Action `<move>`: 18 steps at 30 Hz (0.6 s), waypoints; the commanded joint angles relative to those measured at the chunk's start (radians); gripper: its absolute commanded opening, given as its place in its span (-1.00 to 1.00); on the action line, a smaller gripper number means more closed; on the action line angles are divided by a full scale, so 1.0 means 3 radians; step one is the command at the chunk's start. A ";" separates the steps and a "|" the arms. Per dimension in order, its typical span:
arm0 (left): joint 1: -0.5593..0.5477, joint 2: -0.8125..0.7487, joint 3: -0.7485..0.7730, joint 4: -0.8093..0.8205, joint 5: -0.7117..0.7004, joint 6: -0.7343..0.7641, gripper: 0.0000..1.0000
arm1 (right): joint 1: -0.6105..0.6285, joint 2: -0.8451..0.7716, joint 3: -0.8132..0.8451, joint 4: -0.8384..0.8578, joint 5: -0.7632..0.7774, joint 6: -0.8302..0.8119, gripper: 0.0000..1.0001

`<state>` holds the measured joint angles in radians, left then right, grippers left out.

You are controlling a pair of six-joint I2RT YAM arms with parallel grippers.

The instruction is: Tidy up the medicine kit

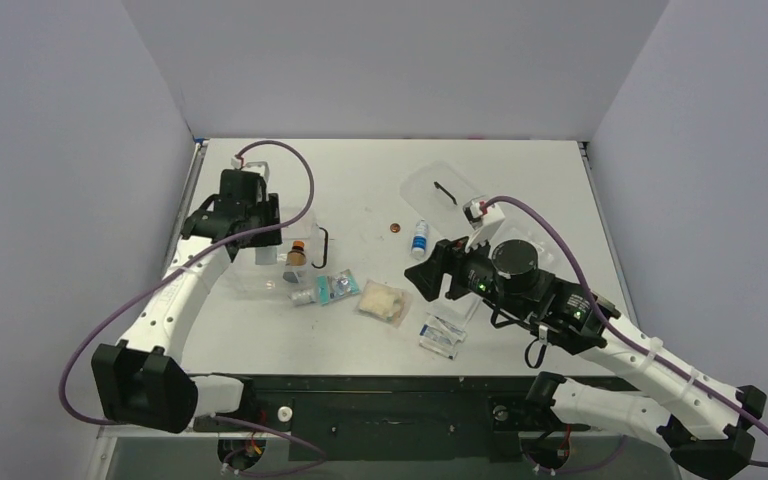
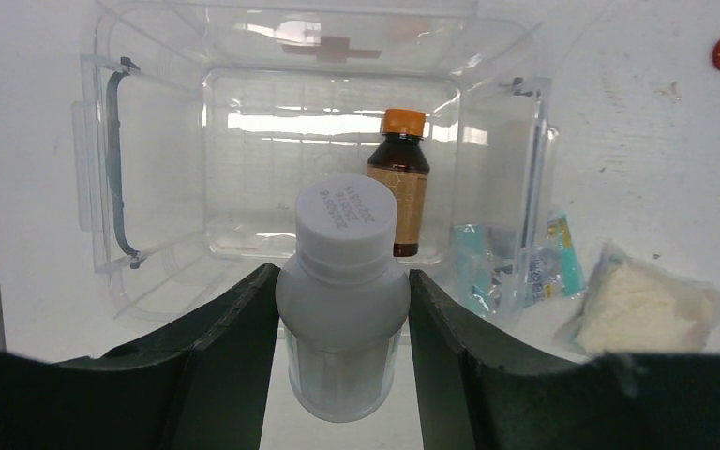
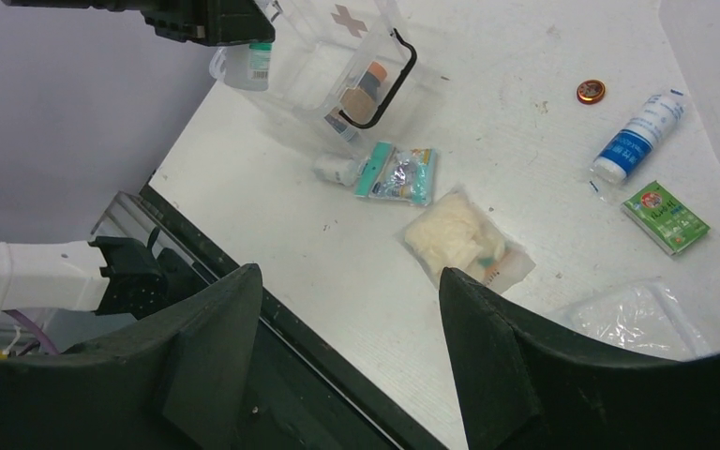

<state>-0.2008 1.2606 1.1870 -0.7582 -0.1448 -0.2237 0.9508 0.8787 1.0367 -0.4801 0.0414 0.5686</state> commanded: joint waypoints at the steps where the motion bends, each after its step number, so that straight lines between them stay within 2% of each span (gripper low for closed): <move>1: 0.0012 0.0211 -0.0002 0.0377 -0.0303 0.0023 -1.00 | 0.0031 -0.0055 -0.0065 0.0046 0.0063 0.0039 0.30; 7: 0.0009 0.0454 -0.0210 0.0658 -0.0418 -0.0053 -1.00 | 0.0044 -0.0054 -0.0111 0.0046 0.0077 0.0050 0.30; 18: 0.0005 0.1019 -0.0122 0.0708 -0.0489 -0.0059 -1.00 | 0.0058 0.0004 -0.0179 0.0093 0.0072 0.0030 0.31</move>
<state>-0.2008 1.5375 1.1183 -0.5995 -0.2665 -0.2321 0.9573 0.8799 0.9947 -0.4843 0.0456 0.5800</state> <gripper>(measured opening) 0.458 0.653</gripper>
